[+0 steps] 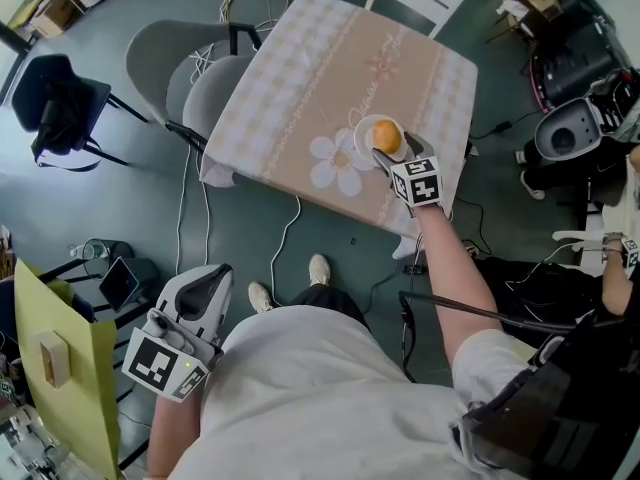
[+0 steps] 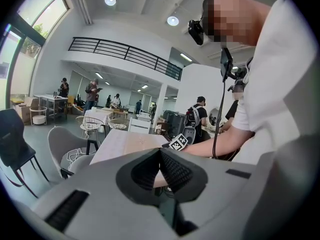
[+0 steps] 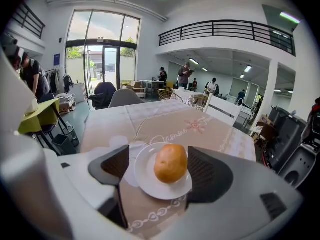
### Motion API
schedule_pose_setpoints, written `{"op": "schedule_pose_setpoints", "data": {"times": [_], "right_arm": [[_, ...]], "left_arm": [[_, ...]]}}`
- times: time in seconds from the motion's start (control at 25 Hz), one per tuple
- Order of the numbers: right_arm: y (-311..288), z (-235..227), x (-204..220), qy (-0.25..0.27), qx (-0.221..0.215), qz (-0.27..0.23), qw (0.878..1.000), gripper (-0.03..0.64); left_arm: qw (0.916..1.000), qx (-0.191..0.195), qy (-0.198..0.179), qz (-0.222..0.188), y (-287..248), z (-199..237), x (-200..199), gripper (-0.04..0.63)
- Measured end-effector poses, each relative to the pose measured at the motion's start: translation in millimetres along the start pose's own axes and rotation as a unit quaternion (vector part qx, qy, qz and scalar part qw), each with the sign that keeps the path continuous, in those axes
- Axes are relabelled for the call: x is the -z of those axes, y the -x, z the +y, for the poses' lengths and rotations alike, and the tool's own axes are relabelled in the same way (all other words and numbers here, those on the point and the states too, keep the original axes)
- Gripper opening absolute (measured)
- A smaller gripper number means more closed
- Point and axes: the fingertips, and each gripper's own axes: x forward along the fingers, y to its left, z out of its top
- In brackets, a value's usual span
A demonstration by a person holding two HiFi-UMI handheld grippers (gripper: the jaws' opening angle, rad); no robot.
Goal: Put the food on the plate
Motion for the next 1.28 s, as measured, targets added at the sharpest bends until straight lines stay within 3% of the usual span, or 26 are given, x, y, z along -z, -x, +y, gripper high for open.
{"op": "schedule_pose_setpoints", "data": {"times": [0.4, 0.56, 0.64, 0.96, 1.28], "right_arm": [[64.8, 44.9, -6.3, 0.005, 0.014, -0.01, 1.0, 0.353], [105.0, 72.7, -9.8, -0.003, 0.031, -0.024, 0.999, 0.121], [126.0, 87.9, -11.9, -0.01, 0.035, -0.035, 0.999, 0.049], [205.5, 161.2, -15.3, -0.03, 0.034, -0.062, 0.997, 0.014], [282.8, 242.0, -34.9, -0.035, 0.046, -0.099, 0.993, 0.012]], "left_arm": [[0.9994, 0.025, -0.002, -0.026, 26.3, 1.6, -2.3, 0.008], [0.9986, 0.043, 0.004, -0.03, 36.3, 6.6, 2.1, 0.008], [0.9981, 0.054, 0.001, -0.03, 39.2, 8.4, 4.4, 0.008], [0.9938, 0.108, -0.012, -0.023, 48.4, 6.3, 16.7, 0.008], [0.9842, 0.176, -0.022, -0.007, 56.8, -6.5, 35.0, 0.008]]}}
